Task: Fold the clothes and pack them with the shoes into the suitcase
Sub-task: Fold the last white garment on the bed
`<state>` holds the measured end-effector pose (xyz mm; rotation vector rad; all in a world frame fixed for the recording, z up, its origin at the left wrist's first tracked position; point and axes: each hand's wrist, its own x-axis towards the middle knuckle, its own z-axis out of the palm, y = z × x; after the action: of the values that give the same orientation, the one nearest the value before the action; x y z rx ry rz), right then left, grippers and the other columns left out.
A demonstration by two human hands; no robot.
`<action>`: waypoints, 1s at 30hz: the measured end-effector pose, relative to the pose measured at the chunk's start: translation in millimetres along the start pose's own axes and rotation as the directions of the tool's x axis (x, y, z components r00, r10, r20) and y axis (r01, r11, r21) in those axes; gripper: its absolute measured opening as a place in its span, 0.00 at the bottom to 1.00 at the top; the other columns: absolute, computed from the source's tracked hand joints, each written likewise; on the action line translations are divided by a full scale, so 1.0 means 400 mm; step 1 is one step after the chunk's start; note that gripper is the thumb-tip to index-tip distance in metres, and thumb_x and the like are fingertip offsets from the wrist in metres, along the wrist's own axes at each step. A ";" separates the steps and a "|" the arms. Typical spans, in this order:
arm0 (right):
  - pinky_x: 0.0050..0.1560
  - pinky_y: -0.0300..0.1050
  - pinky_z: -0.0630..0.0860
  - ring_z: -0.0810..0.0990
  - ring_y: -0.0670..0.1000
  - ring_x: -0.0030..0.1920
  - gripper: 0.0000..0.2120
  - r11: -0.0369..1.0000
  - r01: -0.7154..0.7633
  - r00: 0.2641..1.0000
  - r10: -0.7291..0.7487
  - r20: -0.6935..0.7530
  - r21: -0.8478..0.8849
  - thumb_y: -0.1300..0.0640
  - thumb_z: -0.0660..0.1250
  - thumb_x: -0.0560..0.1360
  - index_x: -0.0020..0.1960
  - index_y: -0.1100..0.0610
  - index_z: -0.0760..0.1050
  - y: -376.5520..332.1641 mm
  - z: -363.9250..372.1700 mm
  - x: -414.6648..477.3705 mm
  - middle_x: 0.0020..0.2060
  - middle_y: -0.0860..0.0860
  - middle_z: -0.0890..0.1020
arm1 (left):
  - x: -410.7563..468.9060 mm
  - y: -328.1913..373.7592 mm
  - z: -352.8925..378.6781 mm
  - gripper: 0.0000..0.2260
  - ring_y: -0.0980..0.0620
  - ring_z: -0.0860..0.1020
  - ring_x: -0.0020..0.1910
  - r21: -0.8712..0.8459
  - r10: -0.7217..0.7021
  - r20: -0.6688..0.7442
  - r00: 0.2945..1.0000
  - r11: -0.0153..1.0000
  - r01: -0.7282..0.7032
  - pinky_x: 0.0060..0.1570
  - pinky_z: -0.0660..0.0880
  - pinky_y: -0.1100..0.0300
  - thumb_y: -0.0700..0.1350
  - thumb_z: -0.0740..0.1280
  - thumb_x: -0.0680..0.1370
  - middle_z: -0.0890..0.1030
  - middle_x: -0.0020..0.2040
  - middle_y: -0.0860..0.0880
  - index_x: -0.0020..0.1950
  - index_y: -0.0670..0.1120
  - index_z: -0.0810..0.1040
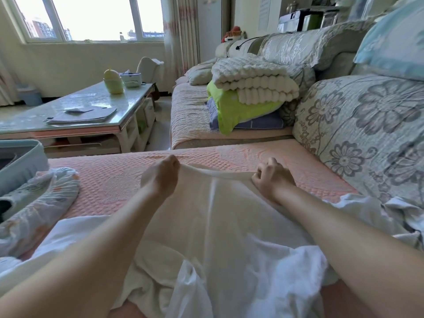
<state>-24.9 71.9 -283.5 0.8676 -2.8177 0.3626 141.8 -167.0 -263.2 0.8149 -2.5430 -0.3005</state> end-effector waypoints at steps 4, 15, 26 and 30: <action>0.62 0.54 0.72 0.74 0.59 0.62 0.20 1.000 -0.029 0.988 0.027 0.149 0.007 0.44 0.58 0.81 0.67 0.53 0.66 0.020 0.018 0.005 0.65 0.56 0.69 | -0.014 0.002 0.055 0.20 0.40 0.75 0.61 -0.024 -0.105 0.323 0.941 0.993 0.119 0.59 0.73 0.50 0.51 0.62 0.81 0.77 0.65 0.40 0.73 0.53 0.65; 0.43 0.44 0.74 0.80 0.58 0.45 0.12 0.959 -0.249 0.963 0.261 -0.075 0.139 0.51 0.60 0.78 0.49 0.55 0.80 0.014 -0.008 0.076 0.47 0.55 0.83 | 0.072 0.060 0.014 0.11 0.43 0.81 0.49 -0.030 -0.323 0.092 0.942 0.945 0.327 0.40 0.73 0.57 0.42 0.60 0.78 0.83 0.49 0.43 0.54 0.46 0.81; 0.73 0.48 0.65 0.67 0.58 0.75 0.33 0.900 -0.102 0.955 -0.032 0.296 0.424 0.55 0.59 0.82 0.82 0.48 0.49 0.020 0.050 0.083 0.78 0.56 0.64 | 0.094 0.074 0.139 0.33 0.38 0.68 0.72 -0.120 -0.206 0.455 0.866 0.950 0.289 0.71 0.65 0.49 0.50 0.61 0.82 0.60 0.78 0.40 0.82 0.54 0.46; 0.68 0.52 0.70 0.73 0.60 0.68 0.24 0.960 -0.099 0.993 0.076 0.095 0.261 0.56 0.55 0.81 0.77 0.50 0.64 0.133 0.002 0.025 0.71 0.57 0.74 | 0.021 0.178 0.123 0.29 0.42 0.59 0.77 -0.025 0.038 0.365 0.930 0.999 -0.031 0.74 0.60 0.48 0.49 0.61 0.82 0.57 0.80 0.46 0.81 0.53 0.54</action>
<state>-63.5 109.2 -291.6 0.8245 -2.9369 0.7484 76.6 -111.6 -279.5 0.7650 -2.8906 -0.5058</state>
